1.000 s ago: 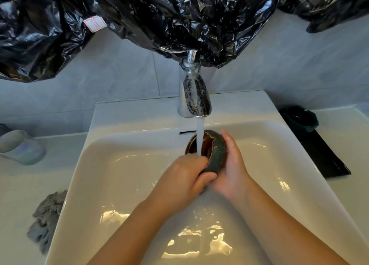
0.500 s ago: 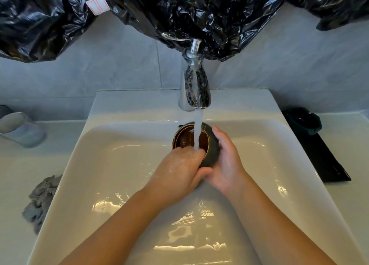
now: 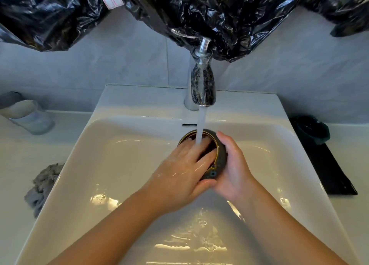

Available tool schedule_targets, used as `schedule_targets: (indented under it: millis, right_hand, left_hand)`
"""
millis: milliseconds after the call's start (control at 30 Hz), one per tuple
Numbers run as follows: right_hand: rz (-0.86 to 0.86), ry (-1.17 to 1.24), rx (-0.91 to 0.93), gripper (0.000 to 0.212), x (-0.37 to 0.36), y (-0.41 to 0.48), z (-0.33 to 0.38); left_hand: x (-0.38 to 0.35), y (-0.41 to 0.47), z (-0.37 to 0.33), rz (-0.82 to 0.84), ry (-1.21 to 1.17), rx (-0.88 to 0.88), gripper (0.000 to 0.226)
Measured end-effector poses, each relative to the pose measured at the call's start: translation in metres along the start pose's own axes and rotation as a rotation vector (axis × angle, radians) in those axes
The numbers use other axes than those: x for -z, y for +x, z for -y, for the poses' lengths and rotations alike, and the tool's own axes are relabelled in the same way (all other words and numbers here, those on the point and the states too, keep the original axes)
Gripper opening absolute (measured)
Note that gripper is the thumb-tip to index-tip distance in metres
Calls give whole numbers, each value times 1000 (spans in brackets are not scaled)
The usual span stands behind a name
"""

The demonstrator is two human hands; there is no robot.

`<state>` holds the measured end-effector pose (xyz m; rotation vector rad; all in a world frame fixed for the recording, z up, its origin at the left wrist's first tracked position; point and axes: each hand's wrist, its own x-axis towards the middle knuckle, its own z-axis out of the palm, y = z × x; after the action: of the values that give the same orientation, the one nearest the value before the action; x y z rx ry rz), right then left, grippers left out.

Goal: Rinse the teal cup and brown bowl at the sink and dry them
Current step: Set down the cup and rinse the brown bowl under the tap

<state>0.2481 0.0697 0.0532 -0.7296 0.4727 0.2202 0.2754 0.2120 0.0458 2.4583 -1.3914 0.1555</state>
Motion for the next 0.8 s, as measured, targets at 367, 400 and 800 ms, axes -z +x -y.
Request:
schedule_targets:
  millis: [367, 400, 800]
  right_hand:
    - [-42, -137, 160, 47, 1, 4, -8]
    - [-35, -148, 165, 47, 1, 4, -9]
    - [118, 31, 123, 49, 0, 3, -17]
  left_hand:
    - [-5, 0, 4, -106, 132, -39, 33]
    - [-7, 0, 0, -117, -21, -26, 27]
    - [7, 6, 5, 43, -229, 34, 25]
